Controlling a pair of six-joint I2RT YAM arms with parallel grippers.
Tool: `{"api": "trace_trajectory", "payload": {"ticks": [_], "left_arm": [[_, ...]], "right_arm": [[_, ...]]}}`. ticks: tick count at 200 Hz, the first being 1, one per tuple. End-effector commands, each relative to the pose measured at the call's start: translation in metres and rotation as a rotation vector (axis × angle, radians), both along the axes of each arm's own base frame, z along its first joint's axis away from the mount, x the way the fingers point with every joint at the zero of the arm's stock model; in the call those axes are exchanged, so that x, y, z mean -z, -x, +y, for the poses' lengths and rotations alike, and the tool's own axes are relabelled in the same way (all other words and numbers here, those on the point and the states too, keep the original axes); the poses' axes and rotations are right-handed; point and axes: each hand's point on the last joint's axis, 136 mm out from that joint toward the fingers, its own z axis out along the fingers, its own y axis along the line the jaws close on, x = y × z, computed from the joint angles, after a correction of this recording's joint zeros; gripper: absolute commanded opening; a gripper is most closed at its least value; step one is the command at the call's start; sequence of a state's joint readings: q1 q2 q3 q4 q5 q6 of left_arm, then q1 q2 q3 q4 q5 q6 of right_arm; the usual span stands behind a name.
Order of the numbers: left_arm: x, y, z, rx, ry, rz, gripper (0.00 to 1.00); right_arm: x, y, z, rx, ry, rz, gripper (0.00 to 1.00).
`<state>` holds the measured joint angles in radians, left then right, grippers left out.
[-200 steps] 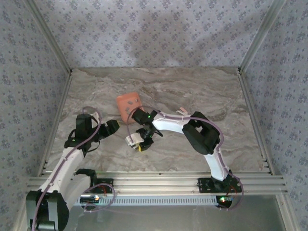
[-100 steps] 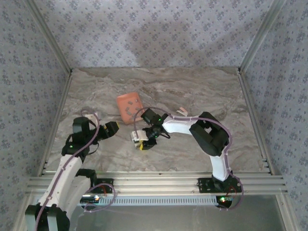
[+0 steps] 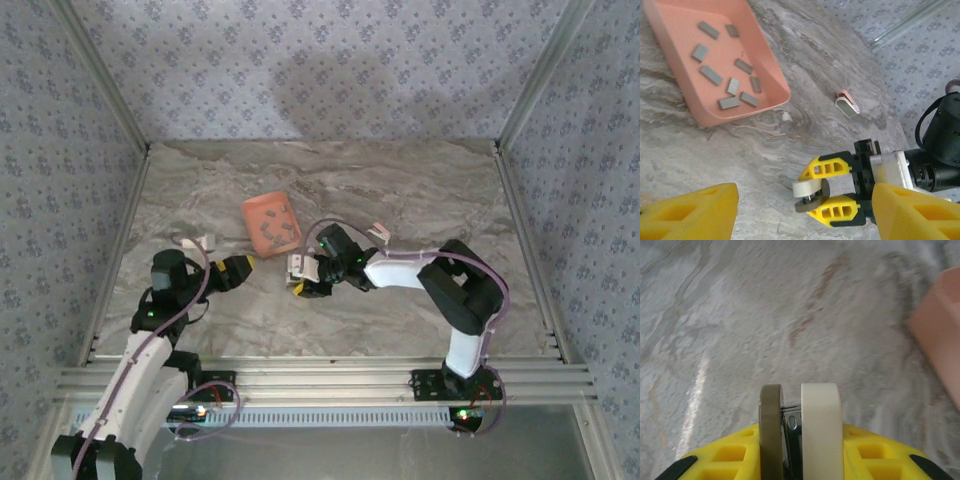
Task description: Load the staples into the stapler
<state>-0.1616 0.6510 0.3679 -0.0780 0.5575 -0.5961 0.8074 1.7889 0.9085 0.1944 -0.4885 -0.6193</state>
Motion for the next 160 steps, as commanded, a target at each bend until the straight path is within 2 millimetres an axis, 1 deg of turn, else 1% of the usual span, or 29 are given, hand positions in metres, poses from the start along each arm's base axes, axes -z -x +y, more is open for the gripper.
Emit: {"api": "trace_trajectory", "payload": {"ticks": [1, 27, 52, 83, 109, 118, 135, 160], "left_arm": [[-0.017, -0.005, -0.011, 0.046, 0.023, -0.084, 0.71], [-0.022, -0.011, -0.024, 0.082, 0.014, -0.1, 0.69], [-0.027, -0.016, -0.041, 0.128, 0.022, -0.134, 0.68], [-0.035, -0.019, -0.07, 0.201, 0.009, -0.171, 0.68], [-0.037, -0.023, -0.098, 0.266, -0.001, -0.199, 0.67], [-0.036, -0.026, -0.106, 0.278, 0.009, -0.192, 0.66], [-0.041, -0.031, -0.121, 0.305, 0.034, -0.188, 0.61], [-0.053, -0.034, -0.144, 0.353, 0.056, -0.219, 0.6]], "right_arm": [[-0.034, -0.017, -0.002, 0.121, -0.139, -0.055, 0.12], [-0.045, -0.026, -0.021, 0.206, -0.175, -0.072, 0.12], [-0.057, -0.031, -0.04, 0.286, -0.216, -0.102, 0.11], [-0.071, -0.032, -0.06, 0.368, -0.267, -0.113, 0.12], [-0.076, -0.027, -0.075, 0.408, -0.274, -0.13, 0.12], [-0.076, -0.026, -0.082, 0.431, -0.265, -0.141, 0.12], [-0.078, -0.029, -0.099, 0.5, -0.26, -0.171, 0.11], [-0.085, -0.033, -0.124, 0.592, -0.309, -0.198, 0.11]]}}
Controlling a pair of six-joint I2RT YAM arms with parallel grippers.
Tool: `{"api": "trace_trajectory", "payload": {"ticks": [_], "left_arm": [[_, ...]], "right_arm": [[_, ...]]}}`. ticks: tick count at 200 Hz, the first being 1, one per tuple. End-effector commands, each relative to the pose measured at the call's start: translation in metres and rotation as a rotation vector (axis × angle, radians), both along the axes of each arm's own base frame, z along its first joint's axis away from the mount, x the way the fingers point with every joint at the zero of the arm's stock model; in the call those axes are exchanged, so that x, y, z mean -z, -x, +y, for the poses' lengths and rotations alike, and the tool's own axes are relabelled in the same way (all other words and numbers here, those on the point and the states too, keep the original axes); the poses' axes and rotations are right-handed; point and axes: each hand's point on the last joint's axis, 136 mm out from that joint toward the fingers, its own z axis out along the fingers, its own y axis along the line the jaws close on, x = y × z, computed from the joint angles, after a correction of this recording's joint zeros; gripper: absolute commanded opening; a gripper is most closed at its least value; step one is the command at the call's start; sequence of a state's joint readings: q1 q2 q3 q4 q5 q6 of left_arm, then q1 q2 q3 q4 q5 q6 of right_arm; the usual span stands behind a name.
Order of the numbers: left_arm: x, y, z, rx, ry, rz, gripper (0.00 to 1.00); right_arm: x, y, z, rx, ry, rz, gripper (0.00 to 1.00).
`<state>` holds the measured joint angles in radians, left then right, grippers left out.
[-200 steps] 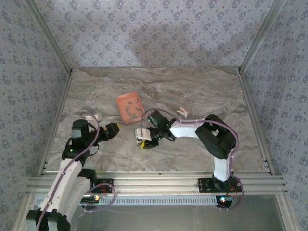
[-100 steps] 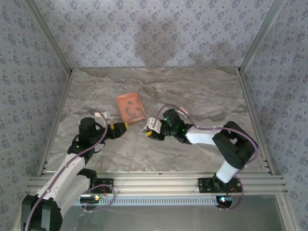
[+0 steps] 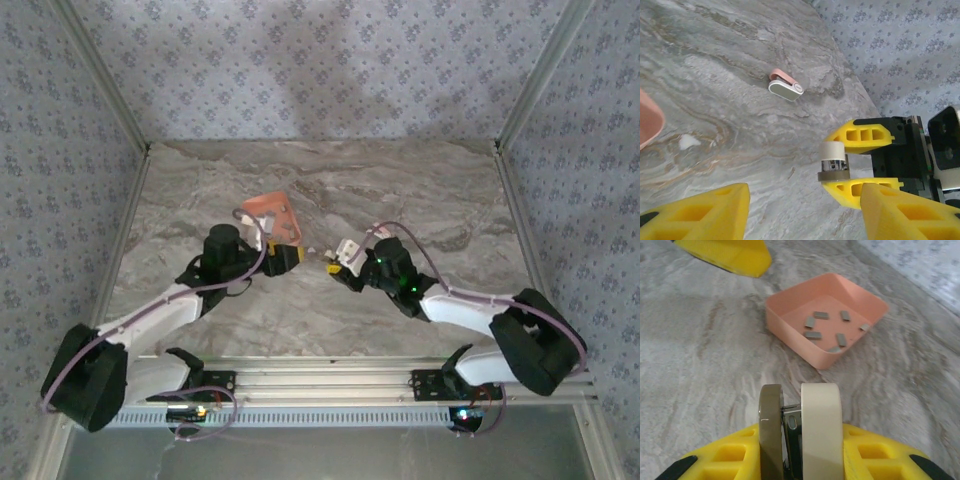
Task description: Load the staples into the stapler
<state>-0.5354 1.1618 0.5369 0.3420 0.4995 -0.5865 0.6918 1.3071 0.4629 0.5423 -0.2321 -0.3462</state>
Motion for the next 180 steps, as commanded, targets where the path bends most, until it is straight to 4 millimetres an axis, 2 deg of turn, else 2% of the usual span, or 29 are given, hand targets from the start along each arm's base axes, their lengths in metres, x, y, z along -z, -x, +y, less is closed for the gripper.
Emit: {"api": "trace_trajectory", "payload": {"ticks": [1, 34, 66, 98, 180], "left_arm": [[-0.041, -0.01, -0.022, 0.035, 0.075, -0.121, 0.6], [-0.045, -0.002, -0.049, 0.136, 0.093, -0.134, 0.61], [-0.036, 0.007, -0.063, 0.192, 0.109, -0.113, 0.61], [-0.026, 0.01, -0.072, 0.215, 0.102, -0.09, 0.61], [-0.031, 0.007, -0.096, 0.27, 0.172, -0.068, 0.59]], "right_arm": [[-0.014, -0.011, -0.025, 0.126, -0.061, -0.04, 0.11], [-0.034, -0.008, -0.035, 0.137, -0.1, -0.109, 0.11], [-0.039, -0.005, -0.036, 0.125, -0.121, -0.147, 0.11], [-0.043, -0.001, -0.029, 0.089, -0.137, -0.173, 0.11], [-0.05, 0.008, -0.013, 0.025, -0.099, -0.217, 0.12]]}}
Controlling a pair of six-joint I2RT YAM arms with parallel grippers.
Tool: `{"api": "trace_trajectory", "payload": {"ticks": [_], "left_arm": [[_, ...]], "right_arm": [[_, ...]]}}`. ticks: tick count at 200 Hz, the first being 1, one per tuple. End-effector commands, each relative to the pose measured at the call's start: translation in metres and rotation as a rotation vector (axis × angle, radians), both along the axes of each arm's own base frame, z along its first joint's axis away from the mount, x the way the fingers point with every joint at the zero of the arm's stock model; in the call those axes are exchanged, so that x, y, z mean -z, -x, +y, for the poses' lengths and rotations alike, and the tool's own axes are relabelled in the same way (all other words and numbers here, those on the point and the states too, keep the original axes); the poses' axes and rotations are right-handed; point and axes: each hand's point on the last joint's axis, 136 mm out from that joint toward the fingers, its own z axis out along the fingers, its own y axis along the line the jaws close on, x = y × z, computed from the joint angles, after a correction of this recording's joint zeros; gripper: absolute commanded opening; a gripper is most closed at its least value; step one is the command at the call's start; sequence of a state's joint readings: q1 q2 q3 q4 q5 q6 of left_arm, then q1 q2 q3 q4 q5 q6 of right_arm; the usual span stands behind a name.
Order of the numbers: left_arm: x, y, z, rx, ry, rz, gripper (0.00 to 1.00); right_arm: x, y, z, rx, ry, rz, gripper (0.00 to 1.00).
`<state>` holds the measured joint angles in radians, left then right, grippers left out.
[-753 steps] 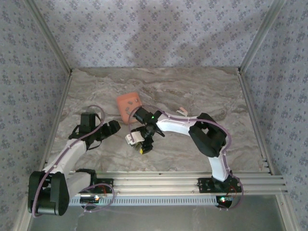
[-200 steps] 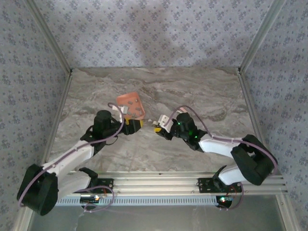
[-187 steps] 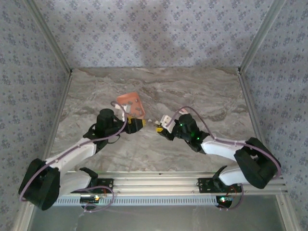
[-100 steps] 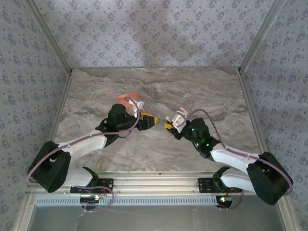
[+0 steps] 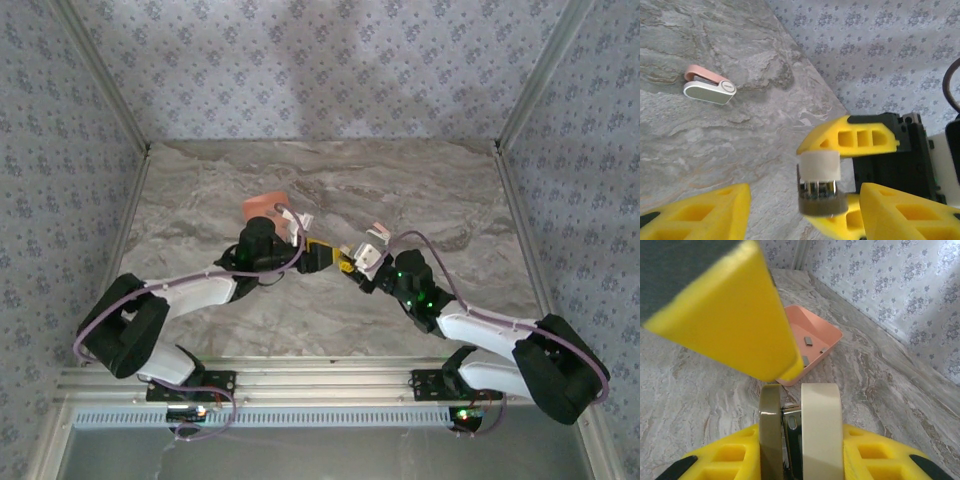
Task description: Load the staples into the stapler
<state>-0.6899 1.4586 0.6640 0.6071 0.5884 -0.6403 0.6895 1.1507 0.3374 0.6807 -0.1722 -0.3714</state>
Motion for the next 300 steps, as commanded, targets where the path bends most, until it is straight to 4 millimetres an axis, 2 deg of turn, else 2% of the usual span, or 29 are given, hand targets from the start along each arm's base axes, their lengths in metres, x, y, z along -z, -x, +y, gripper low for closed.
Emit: {"api": "trace_trajectory", "payload": {"ticks": [1, 26, 71, 135, 163, 190, 204, 226, 250, 281, 300], "left_arm": [[-0.027, -0.001, -0.014, 0.045, 0.08, -0.047, 0.59], [-0.026, -0.001, -0.018, 0.056, 0.094, -0.036, 0.59], [-0.011, -0.001, -0.017, 0.048, 0.069, -0.005, 0.57], [-0.008, -0.001, -0.021, 0.061, 0.059, 0.01, 0.5], [-0.004, 0.0, -0.022, 0.069, 0.052, 0.023, 0.42], [-0.003, 0.001, -0.023, 0.078, 0.05, 0.028, 0.39], [-0.004, 0.002, -0.024, 0.081, 0.05, 0.024, 0.29], [-0.003, 0.0, -0.023, 0.073, 0.036, 0.014, 0.22], [-0.001, 0.002, -0.019, 0.076, 0.002, -0.027, 0.17], [-0.004, 0.005, -0.012, 0.08, -0.051, -0.108, 0.09], [-0.007, 0.008, -0.007, 0.088, -0.084, -0.167, 0.07]], "right_arm": [[-0.019, -0.001, 0.009, -0.026, -0.016, -0.059, 0.12], [-0.021, -0.001, 0.01, -0.027, -0.016, -0.062, 0.12], [-0.027, -0.003, 0.012, -0.018, -0.027, -0.071, 0.12], [-0.033, -0.009, 0.013, 0.002, -0.043, -0.081, 0.12], [-0.035, -0.01, 0.013, 0.01, -0.049, -0.08, 0.12], [-0.035, -0.013, 0.011, 0.029, -0.047, -0.08, 0.12], [-0.034, -0.015, 0.01, 0.04, -0.043, -0.076, 0.12], [-0.03, -0.016, 0.009, 0.047, -0.032, -0.063, 0.14], [-0.024, -0.017, 0.005, 0.065, -0.027, -0.035, 0.22], [-0.019, -0.014, 0.0, 0.07, -0.017, 0.018, 0.51], [-0.012, -0.009, -0.007, 0.07, 0.003, 0.06, 0.63]]}}
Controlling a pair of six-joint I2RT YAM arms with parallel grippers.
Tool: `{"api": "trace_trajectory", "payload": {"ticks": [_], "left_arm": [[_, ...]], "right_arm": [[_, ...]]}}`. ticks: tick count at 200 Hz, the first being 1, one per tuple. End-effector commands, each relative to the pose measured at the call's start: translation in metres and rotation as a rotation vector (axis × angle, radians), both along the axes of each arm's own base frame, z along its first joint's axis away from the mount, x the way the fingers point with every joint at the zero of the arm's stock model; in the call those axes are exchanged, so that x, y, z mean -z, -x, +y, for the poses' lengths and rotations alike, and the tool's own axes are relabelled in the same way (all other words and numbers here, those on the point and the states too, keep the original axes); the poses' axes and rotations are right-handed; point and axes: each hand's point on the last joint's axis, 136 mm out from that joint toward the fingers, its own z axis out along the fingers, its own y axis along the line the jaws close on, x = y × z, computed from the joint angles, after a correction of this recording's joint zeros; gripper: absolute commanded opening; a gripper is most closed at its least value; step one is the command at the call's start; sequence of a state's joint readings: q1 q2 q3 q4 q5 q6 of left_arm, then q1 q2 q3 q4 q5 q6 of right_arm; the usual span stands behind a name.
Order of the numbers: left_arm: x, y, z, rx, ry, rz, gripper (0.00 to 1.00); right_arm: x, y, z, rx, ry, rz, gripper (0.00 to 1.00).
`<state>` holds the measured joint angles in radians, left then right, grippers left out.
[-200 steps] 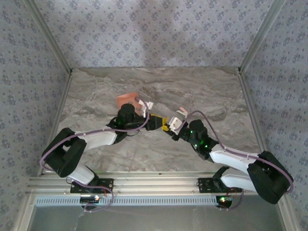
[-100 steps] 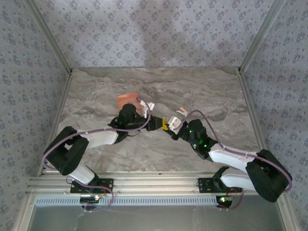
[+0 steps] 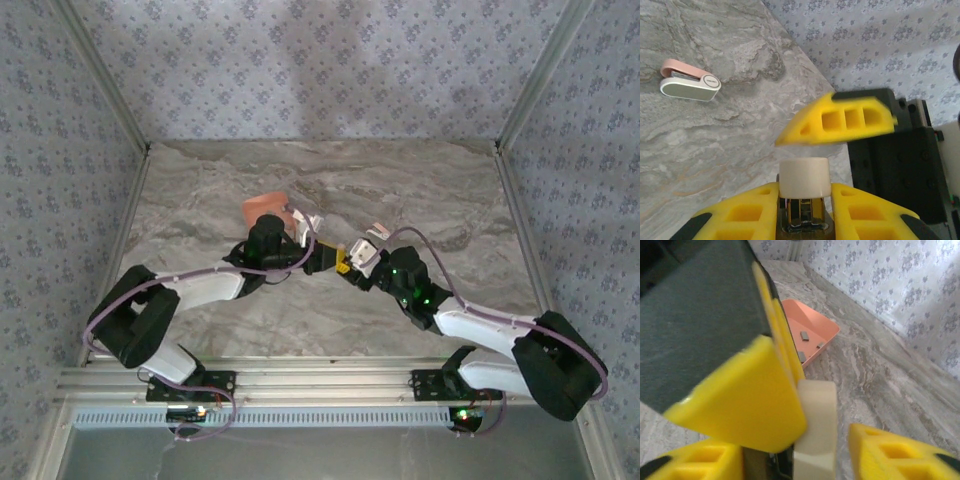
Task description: Load the staples into the stapler
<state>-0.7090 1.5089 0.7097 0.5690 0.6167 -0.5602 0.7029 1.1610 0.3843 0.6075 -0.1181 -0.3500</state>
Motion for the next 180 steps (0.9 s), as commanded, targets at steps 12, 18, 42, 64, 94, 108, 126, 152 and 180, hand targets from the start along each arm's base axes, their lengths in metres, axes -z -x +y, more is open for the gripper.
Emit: {"api": "trace_trajectory", "payload": {"ticks": [12, 18, 42, 64, 94, 108, 126, 152, 180], "left_arm": [[-0.018, 0.005, 0.01, 0.03, -0.058, -0.17, 0.07], [-0.019, 0.005, 0.011, 0.034, -0.064, -0.192, 0.07], [-0.026, 0.014, 0.015, 0.102, -0.083, -0.315, 0.06], [-0.03, 0.028, 0.019, 0.183, -0.111, -0.429, 0.08], [-0.033, 0.041, 0.024, 0.261, -0.145, -0.527, 0.11], [-0.036, 0.046, 0.026, 0.283, -0.145, -0.564, 0.11], [-0.038, 0.052, 0.027, 0.313, -0.134, -0.593, 0.11], [-0.039, 0.06, 0.026, 0.356, -0.114, -0.62, 0.12], [-0.041, 0.066, 0.024, 0.383, -0.099, -0.635, 0.13]], "right_arm": [[-0.009, 0.002, -0.015, 0.022, -0.009, 0.053, 0.68], [-0.009, 0.005, -0.017, 0.006, -0.008, 0.071, 0.68], [-0.008, 0.027, -0.022, -0.116, -0.012, 0.17, 0.68], [-0.012, 0.046, -0.023, -0.235, -0.007, 0.245, 0.65], [-0.023, 0.06, -0.016, -0.344, -0.008, 0.27, 0.61], [-0.029, 0.062, -0.011, -0.388, -0.014, 0.281, 0.6], [-0.033, 0.066, -0.003, -0.45, -0.019, 0.312, 0.59], [-0.036, 0.068, 0.006, -0.507, -0.026, 0.348, 0.57], [-0.037, 0.069, 0.014, -0.56, -0.03, 0.381, 0.55]]}}
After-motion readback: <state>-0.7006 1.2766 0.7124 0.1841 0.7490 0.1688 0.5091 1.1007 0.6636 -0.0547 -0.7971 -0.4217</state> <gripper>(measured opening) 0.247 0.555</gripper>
